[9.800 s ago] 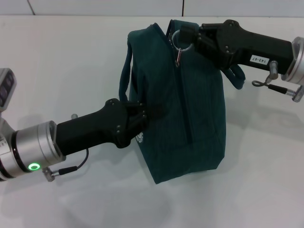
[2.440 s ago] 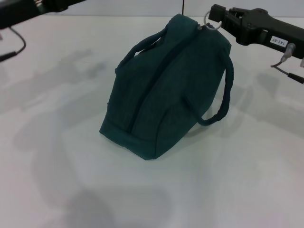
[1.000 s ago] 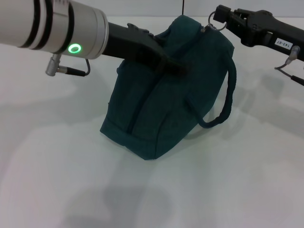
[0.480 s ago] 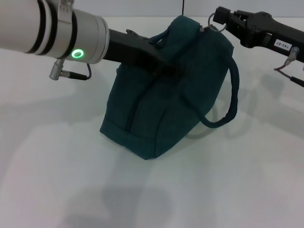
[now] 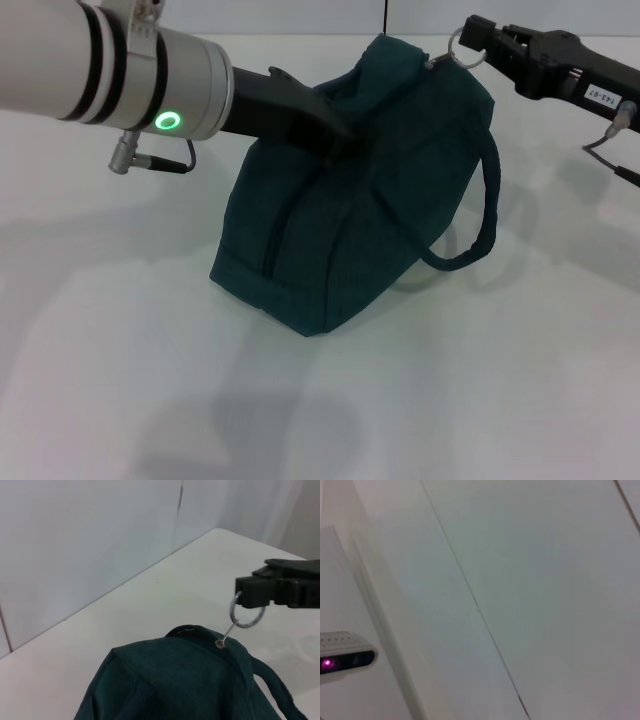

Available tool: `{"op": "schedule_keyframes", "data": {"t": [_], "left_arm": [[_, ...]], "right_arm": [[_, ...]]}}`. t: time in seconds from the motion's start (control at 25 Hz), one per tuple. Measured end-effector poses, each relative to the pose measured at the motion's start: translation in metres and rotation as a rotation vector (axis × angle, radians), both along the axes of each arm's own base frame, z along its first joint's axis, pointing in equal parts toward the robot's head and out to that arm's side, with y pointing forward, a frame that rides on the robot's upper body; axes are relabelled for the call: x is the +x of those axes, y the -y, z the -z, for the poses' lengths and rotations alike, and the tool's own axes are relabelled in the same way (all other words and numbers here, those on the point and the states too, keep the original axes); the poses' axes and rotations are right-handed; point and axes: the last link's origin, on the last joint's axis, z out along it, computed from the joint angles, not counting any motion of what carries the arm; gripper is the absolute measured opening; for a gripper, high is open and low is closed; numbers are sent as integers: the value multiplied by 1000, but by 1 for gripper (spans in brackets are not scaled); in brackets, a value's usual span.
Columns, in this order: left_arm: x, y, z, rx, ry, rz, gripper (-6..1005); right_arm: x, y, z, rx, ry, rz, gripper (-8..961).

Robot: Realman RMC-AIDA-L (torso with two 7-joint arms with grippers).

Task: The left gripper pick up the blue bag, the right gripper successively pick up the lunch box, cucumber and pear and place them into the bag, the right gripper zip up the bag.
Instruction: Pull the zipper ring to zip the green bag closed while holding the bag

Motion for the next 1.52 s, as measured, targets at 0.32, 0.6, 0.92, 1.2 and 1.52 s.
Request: {"op": "schedule_keyframes", "data": {"t": [0.32, 0.6, 0.92, 1.2, 1.52], "left_arm": [[3, 7, 4, -25, 21, 42, 246], [4, 10, 2, -25, 36, 63, 190], [11, 18, -3, 4, 75, 129, 128], [17, 26, -1, 13, 60, 207, 105], [20, 36, 6, -10, 51, 300, 101]], "right_arm": [[10, -2, -6, 2, -63, 61, 50], [18, -5, -8, -26, -118, 135, 51], [26, -7, -6, -112, -196, 249, 52], [40, -6, -8, -167, -272, 362, 53], [50, -3, -13, -205, -342, 429, 54]]}}
